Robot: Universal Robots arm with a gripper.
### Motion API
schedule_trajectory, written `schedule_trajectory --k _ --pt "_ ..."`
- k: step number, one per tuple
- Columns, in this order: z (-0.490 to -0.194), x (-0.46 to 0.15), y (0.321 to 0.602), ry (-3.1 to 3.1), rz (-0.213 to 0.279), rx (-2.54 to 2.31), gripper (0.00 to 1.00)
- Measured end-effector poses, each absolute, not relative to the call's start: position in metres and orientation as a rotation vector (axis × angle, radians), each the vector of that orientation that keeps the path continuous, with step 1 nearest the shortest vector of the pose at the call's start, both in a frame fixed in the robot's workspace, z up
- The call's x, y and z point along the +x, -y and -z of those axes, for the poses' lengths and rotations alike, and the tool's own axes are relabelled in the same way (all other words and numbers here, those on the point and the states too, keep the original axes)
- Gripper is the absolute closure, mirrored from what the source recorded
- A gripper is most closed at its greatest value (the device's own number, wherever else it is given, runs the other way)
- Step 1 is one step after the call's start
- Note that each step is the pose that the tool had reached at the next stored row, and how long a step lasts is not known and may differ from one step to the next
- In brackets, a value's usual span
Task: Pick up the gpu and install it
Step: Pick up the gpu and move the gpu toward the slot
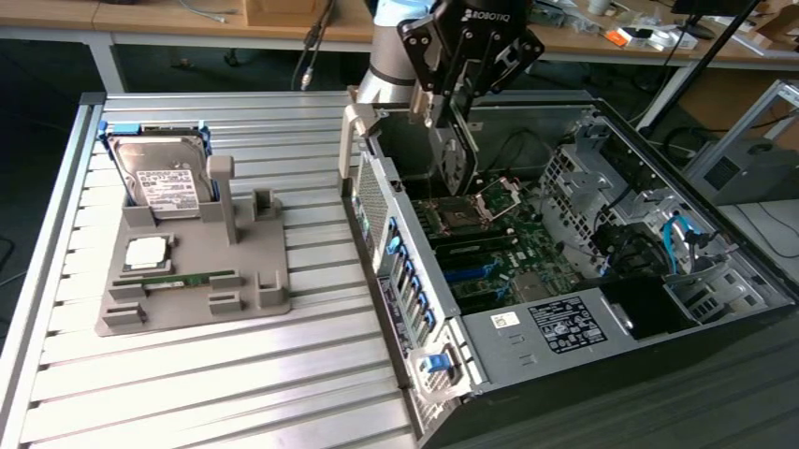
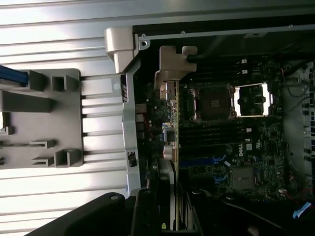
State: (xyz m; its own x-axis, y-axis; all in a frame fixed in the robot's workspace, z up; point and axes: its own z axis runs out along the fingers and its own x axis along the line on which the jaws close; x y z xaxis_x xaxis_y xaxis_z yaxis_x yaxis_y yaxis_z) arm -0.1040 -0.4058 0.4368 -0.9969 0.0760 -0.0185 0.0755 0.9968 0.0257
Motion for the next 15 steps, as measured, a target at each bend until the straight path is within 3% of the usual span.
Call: schedule_trajectory --k 15 --pt "-0.434 -0.092 0.407 -3.120 -0.033 0.118 0.73"
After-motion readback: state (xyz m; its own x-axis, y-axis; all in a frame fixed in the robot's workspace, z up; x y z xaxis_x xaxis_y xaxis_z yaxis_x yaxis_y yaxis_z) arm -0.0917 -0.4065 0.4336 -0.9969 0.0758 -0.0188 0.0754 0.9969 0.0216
